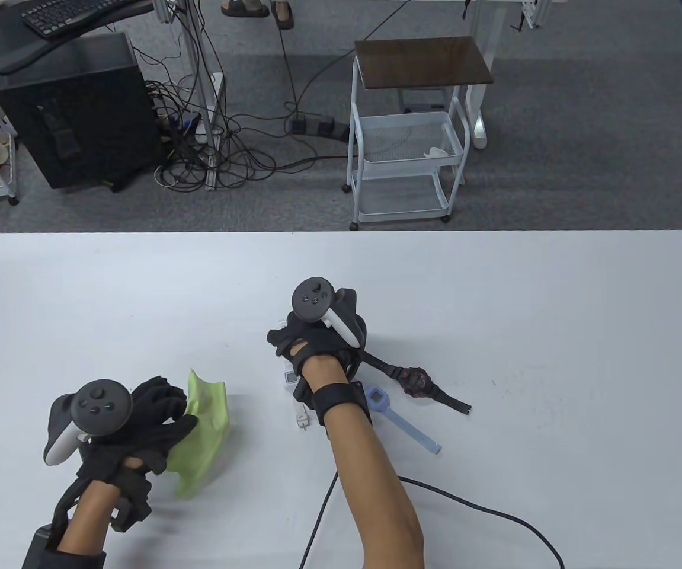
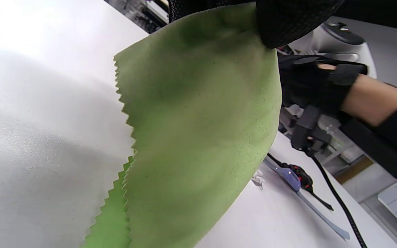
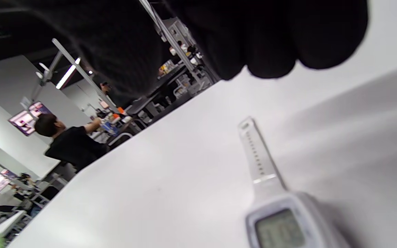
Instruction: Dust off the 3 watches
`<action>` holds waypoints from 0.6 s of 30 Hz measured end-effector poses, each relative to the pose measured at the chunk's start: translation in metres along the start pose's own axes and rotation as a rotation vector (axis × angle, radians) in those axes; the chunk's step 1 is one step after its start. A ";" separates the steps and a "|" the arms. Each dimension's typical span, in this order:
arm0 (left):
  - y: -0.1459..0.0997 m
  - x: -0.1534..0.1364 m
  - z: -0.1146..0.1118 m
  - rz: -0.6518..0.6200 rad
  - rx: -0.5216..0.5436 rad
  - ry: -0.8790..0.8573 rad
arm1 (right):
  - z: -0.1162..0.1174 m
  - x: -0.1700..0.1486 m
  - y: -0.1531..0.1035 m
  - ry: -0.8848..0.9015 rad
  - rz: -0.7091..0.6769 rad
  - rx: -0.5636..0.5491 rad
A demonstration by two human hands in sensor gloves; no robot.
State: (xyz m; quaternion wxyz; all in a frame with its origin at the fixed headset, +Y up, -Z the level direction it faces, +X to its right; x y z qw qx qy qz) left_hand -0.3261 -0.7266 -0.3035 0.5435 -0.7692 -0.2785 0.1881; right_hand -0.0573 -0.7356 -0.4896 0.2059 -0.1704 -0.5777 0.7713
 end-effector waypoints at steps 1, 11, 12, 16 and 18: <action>0.000 0.000 0.000 -0.001 0.001 -0.002 | 0.003 0.000 0.005 -0.016 0.016 0.005; 0.001 -0.001 0.001 0.009 0.003 -0.014 | 0.031 -0.001 0.046 -0.183 0.190 0.009; 0.001 -0.001 0.002 0.011 0.003 -0.015 | 0.033 0.000 0.049 -0.211 0.202 0.014; 0.002 -0.002 0.001 0.020 0.002 -0.020 | 0.037 0.006 0.057 -0.266 0.267 -0.007; 0.002 -0.003 0.001 0.025 0.003 -0.020 | 0.038 0.007 0.059 -0.293 0.291 -0.012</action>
Point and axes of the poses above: the tracker on the back of each hand, its own x axis roughly to the thumb side, its own y axis roughly from the wrist to the fingertips, z = x × y, the point moved 2 cm from there along y, roughly from the wrist to the fingertips, and after that the axes turned 8 degrees about z, right-handed, at the moved point
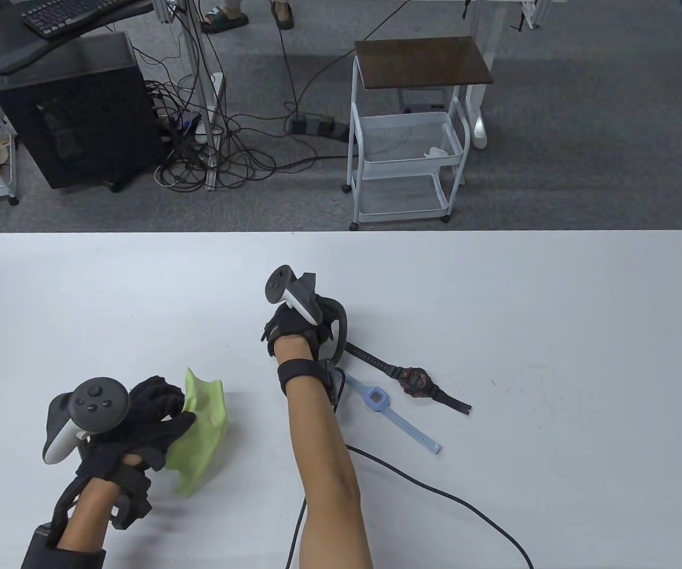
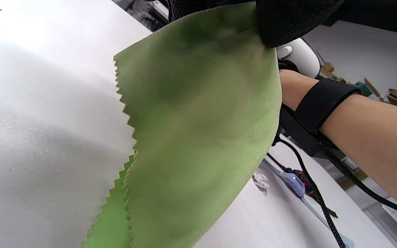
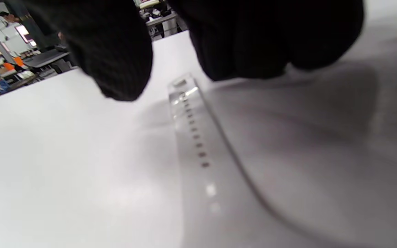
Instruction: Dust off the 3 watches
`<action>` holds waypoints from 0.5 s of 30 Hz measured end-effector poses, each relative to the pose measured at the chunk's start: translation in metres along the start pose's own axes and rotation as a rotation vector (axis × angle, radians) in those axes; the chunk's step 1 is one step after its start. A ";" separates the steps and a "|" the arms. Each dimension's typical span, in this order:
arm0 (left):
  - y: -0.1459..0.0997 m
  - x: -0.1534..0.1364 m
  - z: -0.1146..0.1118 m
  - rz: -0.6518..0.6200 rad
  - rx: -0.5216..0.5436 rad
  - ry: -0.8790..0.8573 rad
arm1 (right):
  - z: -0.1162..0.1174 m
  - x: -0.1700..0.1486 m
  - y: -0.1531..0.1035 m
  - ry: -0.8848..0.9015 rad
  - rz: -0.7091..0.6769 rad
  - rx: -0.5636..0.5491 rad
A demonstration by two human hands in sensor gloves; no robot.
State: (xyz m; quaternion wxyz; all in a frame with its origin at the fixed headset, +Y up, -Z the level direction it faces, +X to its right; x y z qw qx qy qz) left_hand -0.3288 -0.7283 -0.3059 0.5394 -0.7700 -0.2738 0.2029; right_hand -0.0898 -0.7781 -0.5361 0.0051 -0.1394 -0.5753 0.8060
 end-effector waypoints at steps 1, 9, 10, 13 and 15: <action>0.000 -0.001 0.000 0.004 -0.002 0.001 | 0.000 0.002 0.001 -0.016 0.005 -0.008; 0.002 -0.003 -0.001 0.023 -0.009 0.000 | 0.000 0.008 0.006 -0.113 0.019 -0.061; 0.002 -0.003 -0.001 0.024 -0.011 0.000 | 0.000 0.009 0.006 -0.111 0.019 -0.059; 0.003 -0.003 -0.002 0.031 -0.014 0.002 | 0.000 0.010 0.005 -0.109 0.015 -0.054; 0.002 -0.003 -0.002 0.033 -0.014 0.002 | 0.001 0.011 0.005 -0.106 0.014 -0.058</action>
Point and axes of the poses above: the tracker on the back of each hand, its own x axis roughly to the thumb side, its own y axis roughly from the wrist to the fingertips, z = x × y, the point moved 2 cm from there along y, roughly from the wrist to the fingertips, and after that the axes turned 8 degrees about z, right-handed, at the moved point
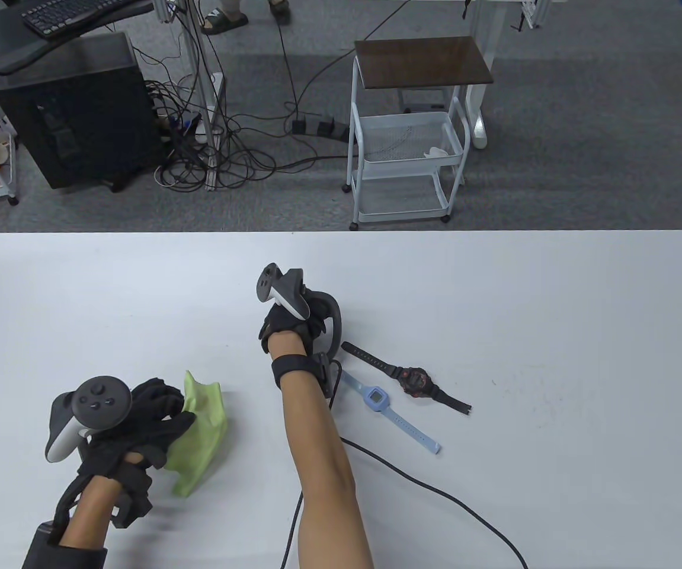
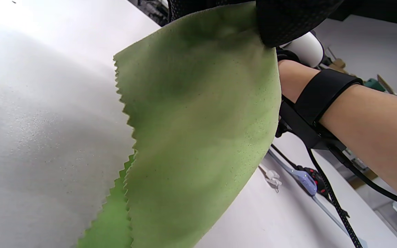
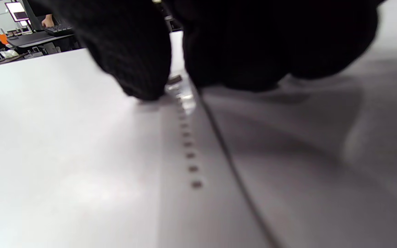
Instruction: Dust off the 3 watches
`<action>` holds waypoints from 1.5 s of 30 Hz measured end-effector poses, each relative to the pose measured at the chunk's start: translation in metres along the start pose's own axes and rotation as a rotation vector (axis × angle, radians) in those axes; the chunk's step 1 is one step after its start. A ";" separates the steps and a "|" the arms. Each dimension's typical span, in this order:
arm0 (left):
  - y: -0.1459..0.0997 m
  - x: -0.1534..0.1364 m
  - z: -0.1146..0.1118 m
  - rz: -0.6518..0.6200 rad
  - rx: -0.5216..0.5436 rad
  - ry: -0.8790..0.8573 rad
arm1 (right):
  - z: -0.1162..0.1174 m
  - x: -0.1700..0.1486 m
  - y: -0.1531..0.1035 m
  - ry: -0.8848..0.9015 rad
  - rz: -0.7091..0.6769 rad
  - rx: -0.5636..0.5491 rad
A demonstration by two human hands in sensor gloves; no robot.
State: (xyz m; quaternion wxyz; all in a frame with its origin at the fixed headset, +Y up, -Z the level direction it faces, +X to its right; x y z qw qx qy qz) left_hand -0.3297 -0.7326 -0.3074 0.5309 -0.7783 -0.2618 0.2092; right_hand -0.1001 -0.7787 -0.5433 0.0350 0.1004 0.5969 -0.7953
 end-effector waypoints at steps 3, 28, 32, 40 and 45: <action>0.000 0.000 0.000 0.003 -0.002 -0.001 | -0.001 -0.001 -0.001 -0.004 0.002 0.002; 0.001 0.000 0.001 0.004 0.004 -0.017 | 0.001 -0.007 -0.001 0.097 -0.035 0.035; 0.001 0.000 0.001 0.001 0.004 -0.023 | 0.001 -0.016 -0.002 0.164 -0.058 0.044; 0.000 0.000 0.002 -0.014 0.012 -0.032 | -0.003 -0.041 -0.006 0.387 -0.133 0.020; 0.000 0.000 0.002 -0.024 0.019 -0.041 | -0.014 -0.055 -0.014 0.550 -0.215 -0.023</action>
Point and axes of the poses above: the tracker on the back of each hand, its own x axis roughly to the thumb side, its own y axis roughly from the wrist to the fingertips, z = x × y, the point moved 2 cm from there along y, roughly from the wrist to the fingertips, and after that the axes turned 8 degrees about z, right-handed, at the moved point
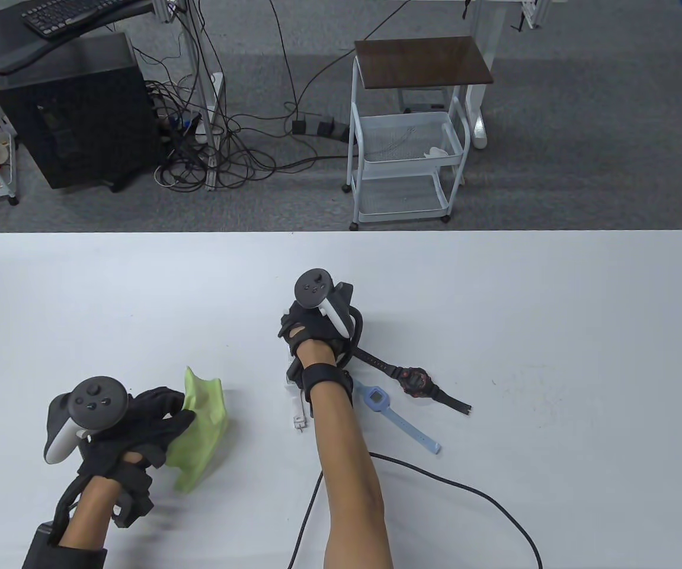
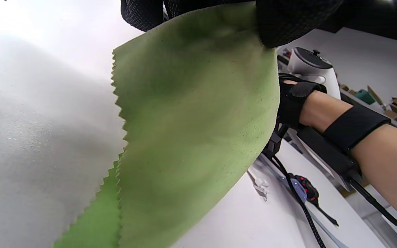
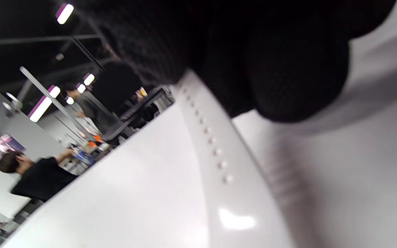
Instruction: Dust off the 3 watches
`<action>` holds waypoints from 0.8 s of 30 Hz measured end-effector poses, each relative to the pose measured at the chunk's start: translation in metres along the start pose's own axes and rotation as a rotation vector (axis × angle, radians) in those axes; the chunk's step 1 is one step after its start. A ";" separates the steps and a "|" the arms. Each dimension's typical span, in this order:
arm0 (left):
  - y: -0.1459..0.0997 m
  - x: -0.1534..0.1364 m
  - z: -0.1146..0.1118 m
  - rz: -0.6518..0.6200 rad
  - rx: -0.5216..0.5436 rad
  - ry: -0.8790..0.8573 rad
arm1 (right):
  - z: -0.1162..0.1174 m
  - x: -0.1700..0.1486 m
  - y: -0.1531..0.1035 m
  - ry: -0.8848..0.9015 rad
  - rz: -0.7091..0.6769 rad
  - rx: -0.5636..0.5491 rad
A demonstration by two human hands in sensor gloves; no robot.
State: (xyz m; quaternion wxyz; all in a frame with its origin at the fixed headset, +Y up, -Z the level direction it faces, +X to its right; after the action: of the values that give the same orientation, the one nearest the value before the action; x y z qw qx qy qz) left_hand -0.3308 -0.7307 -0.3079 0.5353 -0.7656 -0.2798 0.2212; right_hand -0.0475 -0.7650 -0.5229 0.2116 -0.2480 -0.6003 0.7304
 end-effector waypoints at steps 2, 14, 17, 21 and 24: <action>0.000 0.000 0.000 -0.004 0.005 -0.003 | -0.007 0.003 -0.005 0.047 -0.043 -0.010; -0.003 0.004 0.001 -0.052 0.026 -0.041 | -0.042 0.030 -0.055 0.118 -0.314 -0.074; -0.003 0.004 0.000 -0.063 0.030 -0.052 | -0.049 0.034 -0.071 0.152 -0.367 -0.077; -0.003 0.005 -0.001 -0.087 0.034 -0.065 | -0.057 0.037 -0.095 0.200 -0.434 -0.072; -0.004 0.006 -0.002 -0.103 0.040 -0.078 | -0.064 0.037 -0.116 0.247 -0.488 -0.078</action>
State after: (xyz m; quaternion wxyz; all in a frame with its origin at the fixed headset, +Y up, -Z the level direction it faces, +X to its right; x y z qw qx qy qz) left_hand -0.3259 -0.7265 -0.3041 0.5499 -0.7301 -0.3351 0.2285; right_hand -0.0359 -0.6711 -0.4234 0.4430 -0.1913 -0.6397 0.5983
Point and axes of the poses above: the tracker on the back of each hand, its own x axis roughly to the thumb side, its own y axis roughly from the wrist to the fingertips, z = x × y, the point moved 2 cm from there along y, roughly from the wrist to the fingertips, and after that the axes turned 8 degrees about z, right-handed, at the moved point
